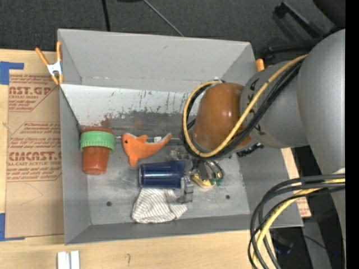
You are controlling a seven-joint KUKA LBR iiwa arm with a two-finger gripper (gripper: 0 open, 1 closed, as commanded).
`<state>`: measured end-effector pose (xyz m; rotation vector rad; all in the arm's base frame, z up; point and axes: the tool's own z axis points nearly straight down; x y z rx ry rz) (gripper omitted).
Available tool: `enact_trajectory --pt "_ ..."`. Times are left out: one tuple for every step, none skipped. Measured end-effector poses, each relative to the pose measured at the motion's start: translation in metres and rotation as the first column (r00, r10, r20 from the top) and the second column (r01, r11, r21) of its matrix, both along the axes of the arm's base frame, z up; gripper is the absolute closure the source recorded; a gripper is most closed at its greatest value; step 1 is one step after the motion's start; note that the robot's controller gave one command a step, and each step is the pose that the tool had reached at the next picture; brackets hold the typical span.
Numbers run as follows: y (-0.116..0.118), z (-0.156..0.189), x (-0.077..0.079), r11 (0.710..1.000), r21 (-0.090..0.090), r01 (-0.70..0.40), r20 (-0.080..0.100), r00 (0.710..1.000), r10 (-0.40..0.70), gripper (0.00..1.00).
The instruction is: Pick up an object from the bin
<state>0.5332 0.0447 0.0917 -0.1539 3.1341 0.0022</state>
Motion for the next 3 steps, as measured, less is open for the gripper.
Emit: enact_trajectory --pt "0.016 -0.021 0.009 0.993 0.0 0.115 0.0 0.993 -0.115 1.0" --pt "0.016 -0.021 0.009 0.993 0.0 0.115 0.0 0.993 -0.115 1.0" --pt "0.014 0.159 -0.01 0.991 0.002 0.137 0.005 0.991 -0.137 1.0"
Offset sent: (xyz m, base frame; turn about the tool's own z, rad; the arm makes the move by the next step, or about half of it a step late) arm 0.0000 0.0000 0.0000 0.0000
